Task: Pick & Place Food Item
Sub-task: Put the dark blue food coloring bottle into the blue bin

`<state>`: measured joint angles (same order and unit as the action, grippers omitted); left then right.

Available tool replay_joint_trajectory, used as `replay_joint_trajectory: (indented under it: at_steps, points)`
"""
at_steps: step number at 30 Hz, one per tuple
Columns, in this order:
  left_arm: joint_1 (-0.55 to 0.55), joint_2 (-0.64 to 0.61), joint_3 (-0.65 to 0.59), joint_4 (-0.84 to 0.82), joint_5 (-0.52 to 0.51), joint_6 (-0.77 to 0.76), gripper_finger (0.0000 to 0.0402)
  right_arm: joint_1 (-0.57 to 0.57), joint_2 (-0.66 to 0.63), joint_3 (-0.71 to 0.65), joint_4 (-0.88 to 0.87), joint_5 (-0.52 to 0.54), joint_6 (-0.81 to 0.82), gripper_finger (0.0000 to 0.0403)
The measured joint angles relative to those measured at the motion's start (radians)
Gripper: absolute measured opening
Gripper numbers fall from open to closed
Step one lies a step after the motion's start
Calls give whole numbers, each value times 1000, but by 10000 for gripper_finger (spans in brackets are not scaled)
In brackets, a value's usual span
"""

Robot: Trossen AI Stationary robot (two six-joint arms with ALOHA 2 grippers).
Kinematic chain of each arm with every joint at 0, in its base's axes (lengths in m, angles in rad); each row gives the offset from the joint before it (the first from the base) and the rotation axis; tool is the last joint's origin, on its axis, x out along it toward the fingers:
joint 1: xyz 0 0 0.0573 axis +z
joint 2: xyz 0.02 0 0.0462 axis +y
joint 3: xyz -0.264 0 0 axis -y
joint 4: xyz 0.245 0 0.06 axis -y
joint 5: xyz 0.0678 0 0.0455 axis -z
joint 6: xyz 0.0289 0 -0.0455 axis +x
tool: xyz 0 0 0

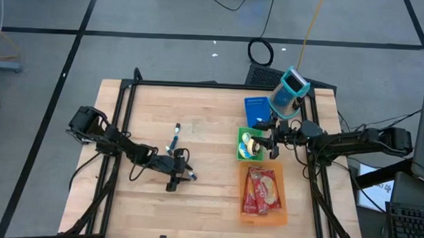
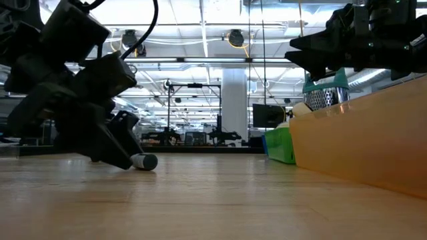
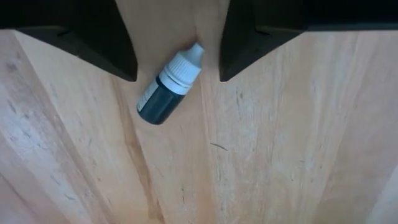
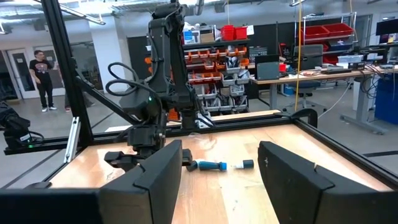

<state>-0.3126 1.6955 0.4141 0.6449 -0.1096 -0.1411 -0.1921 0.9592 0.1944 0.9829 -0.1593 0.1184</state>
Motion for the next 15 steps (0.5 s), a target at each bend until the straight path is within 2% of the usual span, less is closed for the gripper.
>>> replay_joint_trajectory:
  at_steps: [7,15]
  points:
    - [0,0,0,0,0,2,135,0,0,0,0,0,0,199]
    - [3,-18,-2,64,-51,-18,60,0,0,0,-4,0,0,199]
